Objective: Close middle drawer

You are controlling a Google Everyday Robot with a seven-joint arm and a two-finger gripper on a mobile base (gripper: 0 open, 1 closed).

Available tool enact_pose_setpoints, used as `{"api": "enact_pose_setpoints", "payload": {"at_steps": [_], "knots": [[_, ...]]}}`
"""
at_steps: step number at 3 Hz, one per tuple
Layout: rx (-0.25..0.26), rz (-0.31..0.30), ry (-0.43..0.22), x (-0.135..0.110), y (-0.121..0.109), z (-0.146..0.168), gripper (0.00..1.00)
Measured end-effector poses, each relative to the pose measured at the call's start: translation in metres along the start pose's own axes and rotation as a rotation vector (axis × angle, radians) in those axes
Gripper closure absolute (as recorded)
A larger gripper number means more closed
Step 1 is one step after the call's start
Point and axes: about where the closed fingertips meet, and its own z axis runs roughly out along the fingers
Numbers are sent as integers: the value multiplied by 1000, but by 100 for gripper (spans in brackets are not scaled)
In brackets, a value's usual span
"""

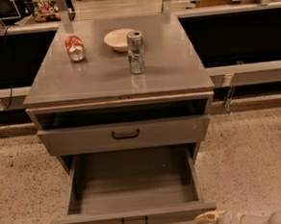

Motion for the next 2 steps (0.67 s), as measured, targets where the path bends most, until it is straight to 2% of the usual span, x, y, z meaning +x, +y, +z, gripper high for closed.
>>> {"api": "enact_pose_setpoints", "payload": {"at_steps": [1, 2], "knots": [[-27, 9, 1, 8, 2, 30, 100], [13, 22, -49, 21, -8, 72, 100]]}}
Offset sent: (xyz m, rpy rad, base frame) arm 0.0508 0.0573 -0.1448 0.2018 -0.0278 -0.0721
